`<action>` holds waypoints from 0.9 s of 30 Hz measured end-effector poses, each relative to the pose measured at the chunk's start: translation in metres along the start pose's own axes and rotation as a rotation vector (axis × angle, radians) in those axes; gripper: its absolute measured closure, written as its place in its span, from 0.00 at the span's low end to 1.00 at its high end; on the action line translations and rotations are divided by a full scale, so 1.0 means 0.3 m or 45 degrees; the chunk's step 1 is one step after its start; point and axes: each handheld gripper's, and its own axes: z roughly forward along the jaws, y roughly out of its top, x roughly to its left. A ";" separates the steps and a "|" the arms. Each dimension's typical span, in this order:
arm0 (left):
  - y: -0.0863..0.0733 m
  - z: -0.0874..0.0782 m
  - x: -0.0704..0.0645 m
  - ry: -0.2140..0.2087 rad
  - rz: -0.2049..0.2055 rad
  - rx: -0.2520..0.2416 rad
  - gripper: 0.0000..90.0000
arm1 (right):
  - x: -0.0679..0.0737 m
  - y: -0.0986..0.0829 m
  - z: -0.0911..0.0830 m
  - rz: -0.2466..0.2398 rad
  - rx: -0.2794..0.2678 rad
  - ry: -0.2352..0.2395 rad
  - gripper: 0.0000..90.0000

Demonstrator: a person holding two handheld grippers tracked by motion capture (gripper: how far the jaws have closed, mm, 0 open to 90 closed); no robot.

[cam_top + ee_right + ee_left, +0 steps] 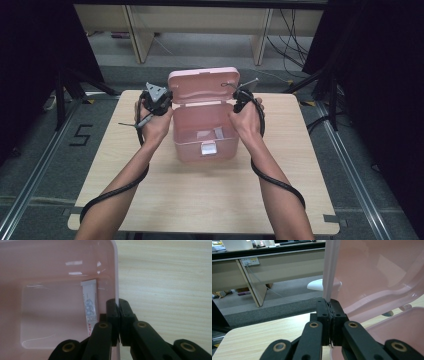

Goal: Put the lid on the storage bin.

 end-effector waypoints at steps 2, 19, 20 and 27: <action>-0.004 -0.002 0.002 0.000 0.002 0.000 0.97 | 0.002 -0.003 0.000 0.023 -0.002 0.009 0.99; -0.025 -0.019 -0.006 0.010 0.048 -0.033 0.97 | -0.018 -0.021 0.024 -0.002 -0.049 0.043 0.95; -0.026 -0.021 -0.007 0.009 0.054 -0.035 0.97 | -0.018 -0.021 0.023 0.000 -0.047 0.049 0.93; -0.037 -0.027 -0.007 0.002 0.067 -0.050 0.97 | -0.019 -0.027 -0.005 -0.012 -0.086 0.097 0.84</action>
